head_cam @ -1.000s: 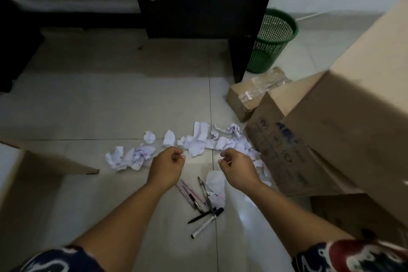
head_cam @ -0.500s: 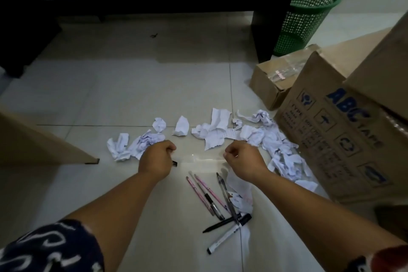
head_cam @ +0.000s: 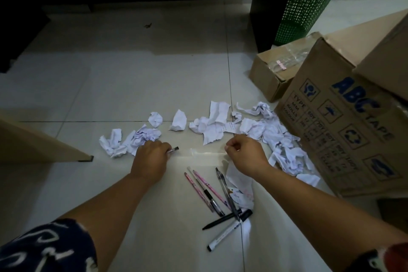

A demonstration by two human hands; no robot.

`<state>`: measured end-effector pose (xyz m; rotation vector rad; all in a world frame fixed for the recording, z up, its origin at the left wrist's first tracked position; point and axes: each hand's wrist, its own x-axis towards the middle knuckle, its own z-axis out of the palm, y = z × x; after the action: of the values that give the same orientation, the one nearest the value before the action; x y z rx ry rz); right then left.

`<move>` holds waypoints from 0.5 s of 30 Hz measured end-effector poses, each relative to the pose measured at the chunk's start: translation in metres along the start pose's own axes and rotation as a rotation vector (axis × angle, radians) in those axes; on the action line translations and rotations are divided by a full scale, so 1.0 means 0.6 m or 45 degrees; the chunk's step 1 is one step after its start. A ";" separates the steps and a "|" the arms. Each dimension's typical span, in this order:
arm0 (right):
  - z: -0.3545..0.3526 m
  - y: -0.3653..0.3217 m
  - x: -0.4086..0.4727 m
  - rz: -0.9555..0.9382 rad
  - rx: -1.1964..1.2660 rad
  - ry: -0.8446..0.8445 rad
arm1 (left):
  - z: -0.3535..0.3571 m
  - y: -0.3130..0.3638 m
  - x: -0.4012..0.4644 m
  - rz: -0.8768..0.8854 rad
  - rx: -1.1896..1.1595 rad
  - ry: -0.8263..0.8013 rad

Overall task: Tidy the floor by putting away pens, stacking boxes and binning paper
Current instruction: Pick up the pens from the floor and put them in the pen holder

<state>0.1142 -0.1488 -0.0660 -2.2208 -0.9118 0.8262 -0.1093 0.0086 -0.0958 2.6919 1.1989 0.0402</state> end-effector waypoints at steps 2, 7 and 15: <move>0.000 0.001 -0.008 0.013 -0.033 -0.025 | -0.006 0.018 0.007 -0.028 -0.154 0.035; 0.015 0.002 -0.034 0.048 -0.187 -0.165 | -0.043 0.082 0.026 -0.307 -0.751 0.036; 0.055 0.009 -0.068 -0.152 -0.678 -0.237 | -0.087 0.142 0.037 -1.079 -1.992 -0.255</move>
<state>0.0691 -0.1734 -0.0780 -2.5247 -1.4804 0.8127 -0.0373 -0.0218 -0.0298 0.7818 1.2624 0.3745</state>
